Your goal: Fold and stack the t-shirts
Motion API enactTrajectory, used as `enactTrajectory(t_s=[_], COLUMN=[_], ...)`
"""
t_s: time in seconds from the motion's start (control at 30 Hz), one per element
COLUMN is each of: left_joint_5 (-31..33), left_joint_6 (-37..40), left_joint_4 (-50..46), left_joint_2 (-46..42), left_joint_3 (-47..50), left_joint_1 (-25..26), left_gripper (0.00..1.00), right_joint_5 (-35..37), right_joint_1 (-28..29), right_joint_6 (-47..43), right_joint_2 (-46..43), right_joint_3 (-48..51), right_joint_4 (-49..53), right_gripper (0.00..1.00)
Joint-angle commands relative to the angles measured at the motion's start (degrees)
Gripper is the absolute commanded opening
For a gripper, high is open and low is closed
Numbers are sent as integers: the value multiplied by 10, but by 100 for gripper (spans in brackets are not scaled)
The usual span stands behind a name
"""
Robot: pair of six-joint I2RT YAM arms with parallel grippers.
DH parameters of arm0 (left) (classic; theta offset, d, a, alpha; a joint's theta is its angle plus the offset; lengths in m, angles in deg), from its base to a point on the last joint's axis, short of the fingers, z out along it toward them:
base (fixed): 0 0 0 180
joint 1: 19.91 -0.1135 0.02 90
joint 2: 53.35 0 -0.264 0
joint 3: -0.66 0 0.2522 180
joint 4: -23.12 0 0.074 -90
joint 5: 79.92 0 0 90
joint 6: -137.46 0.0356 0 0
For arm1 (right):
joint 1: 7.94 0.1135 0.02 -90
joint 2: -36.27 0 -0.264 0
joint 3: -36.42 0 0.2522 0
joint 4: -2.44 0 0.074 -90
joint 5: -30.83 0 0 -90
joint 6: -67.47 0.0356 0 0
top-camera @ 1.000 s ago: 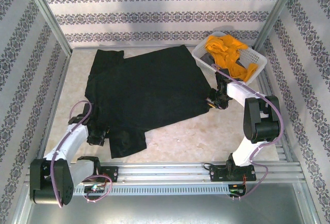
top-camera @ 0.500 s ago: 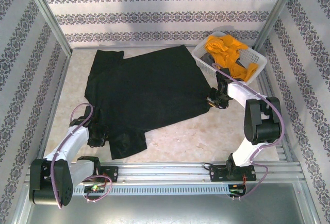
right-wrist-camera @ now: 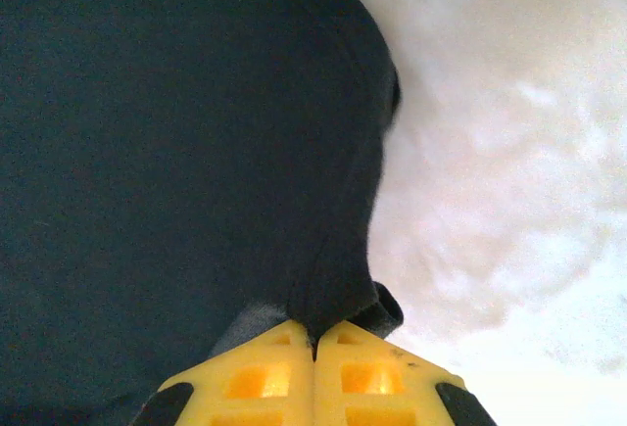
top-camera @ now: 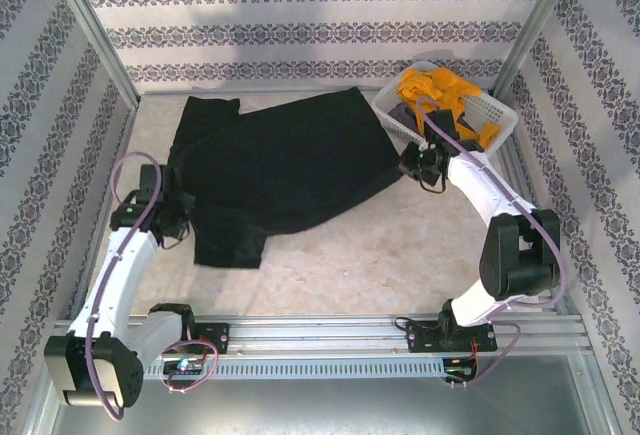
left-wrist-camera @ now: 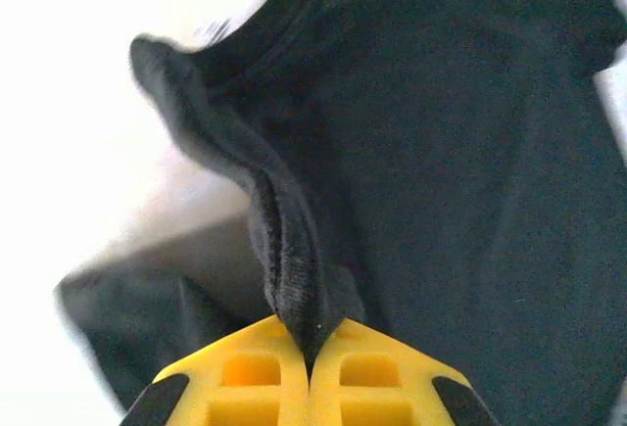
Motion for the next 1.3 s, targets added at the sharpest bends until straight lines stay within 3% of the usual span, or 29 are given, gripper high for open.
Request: enactTrajectory(t_s=[0.0, 0.13, 0.37, 0.47, 0.57, 0.73, 0.9, 1.07, 1.27], left_joint_5=[42, 64, 116, 99, 56, -12, -96, -148, -139], left_joint_6=[42, 38, 40, 47, 50, 46, 25, 46, 56], left_joint_4=[-18, -61, -168, -179, -146, -48, 129, 170, 85], left_joint_2=[-7, -45, -172, -192, -176, -59, 106, 256, 317], left_joint_3=[-83, -117, -117, -119, -98, -64, -63, -262, -565], left_joint_1=[-11, -11, -11, -11, -11, -13, -64, -120, -160], left_gripper=[0, 0, 0, 0, 0, 0, 0, 0, 0], right_joint_5=[-4, 7, 42, 56, 63, 34, -4, -40, -53], right_joint_1=[10, 26, 61, 81, 104, 113, 100, 67, 32], right_joint_6=[-4, -20, -18, -24, -29, -8, 9, 38, 70], right_joint_2=[-45, -102, -303, -368, -369, -227, -10, 174, 262], right_joint_3=[-67, -60, 79, 104, 106, 62, -86, -346, -615], right_joint_4=[-37, -36, -36, -37, -51, -110, -186, -177, -156], right_gripper=[0, 0, 0, 0, 0, 0, 0, 0, 0])
